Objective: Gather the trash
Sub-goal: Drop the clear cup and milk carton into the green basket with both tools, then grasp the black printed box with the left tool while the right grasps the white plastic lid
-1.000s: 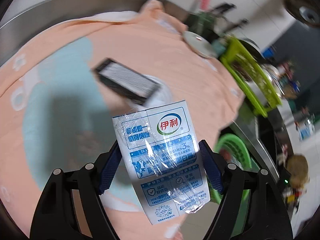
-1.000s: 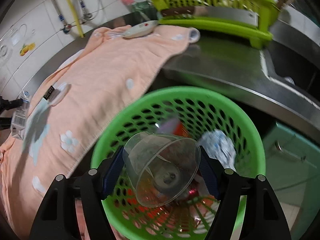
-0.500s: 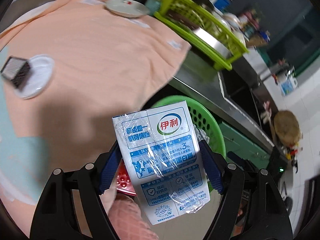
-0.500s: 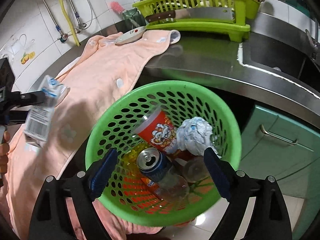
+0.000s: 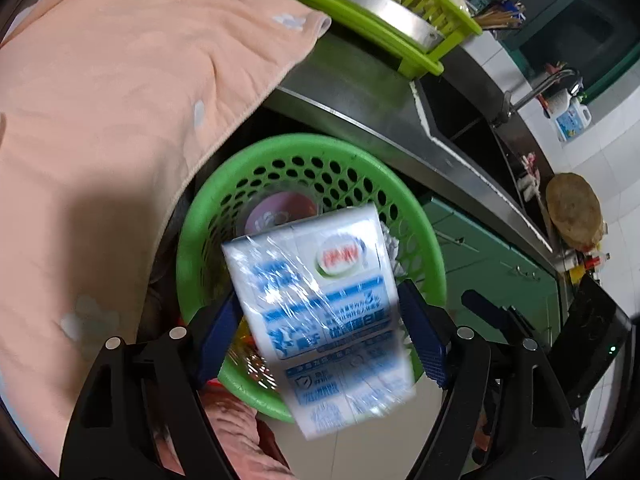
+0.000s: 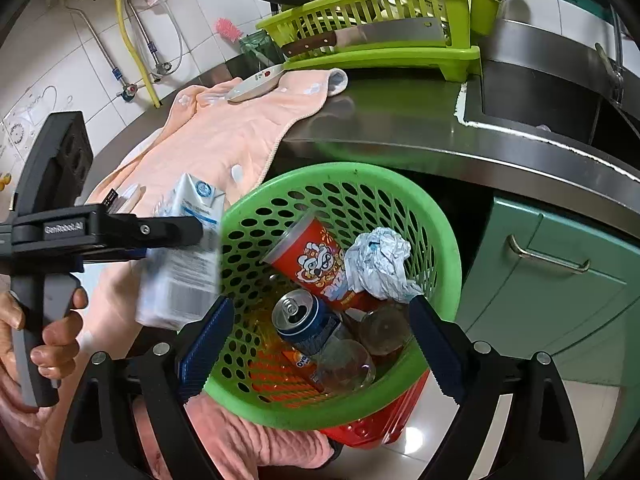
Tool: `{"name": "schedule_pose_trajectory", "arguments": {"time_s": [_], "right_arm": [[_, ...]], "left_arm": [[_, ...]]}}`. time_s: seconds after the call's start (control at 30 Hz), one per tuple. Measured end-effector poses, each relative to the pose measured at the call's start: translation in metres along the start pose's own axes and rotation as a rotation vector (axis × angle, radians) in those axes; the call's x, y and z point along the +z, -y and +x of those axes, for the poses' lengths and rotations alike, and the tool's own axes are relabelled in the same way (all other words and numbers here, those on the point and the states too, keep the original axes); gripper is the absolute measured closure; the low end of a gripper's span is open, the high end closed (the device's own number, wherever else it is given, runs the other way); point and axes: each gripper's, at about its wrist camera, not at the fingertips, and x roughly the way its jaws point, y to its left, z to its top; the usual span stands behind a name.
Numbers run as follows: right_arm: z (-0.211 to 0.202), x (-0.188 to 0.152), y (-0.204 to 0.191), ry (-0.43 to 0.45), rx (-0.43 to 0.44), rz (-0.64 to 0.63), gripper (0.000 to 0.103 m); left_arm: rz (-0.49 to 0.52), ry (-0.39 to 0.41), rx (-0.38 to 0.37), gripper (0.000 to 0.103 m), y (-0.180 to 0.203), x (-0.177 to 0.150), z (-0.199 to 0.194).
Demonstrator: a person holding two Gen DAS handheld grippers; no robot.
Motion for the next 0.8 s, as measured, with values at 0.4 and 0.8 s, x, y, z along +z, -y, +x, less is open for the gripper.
{"name": "schedule_pose_trajectory", "arguments": {"time_s": [0.4,0.8], "right_arm": [[-0.001,0.005,-0.016,0.008,0.022,-0.026,0.017],[0.017,0.018,-0.063,-0.008,0.084,-0.113,0.017]], "left_arm": [[0.02,0.023,0.018,0.023,-0.016,-0.011,-0.022],[-0.035,0.12,0.124,0.023,-0.075,-0.022,-0.09]]}}
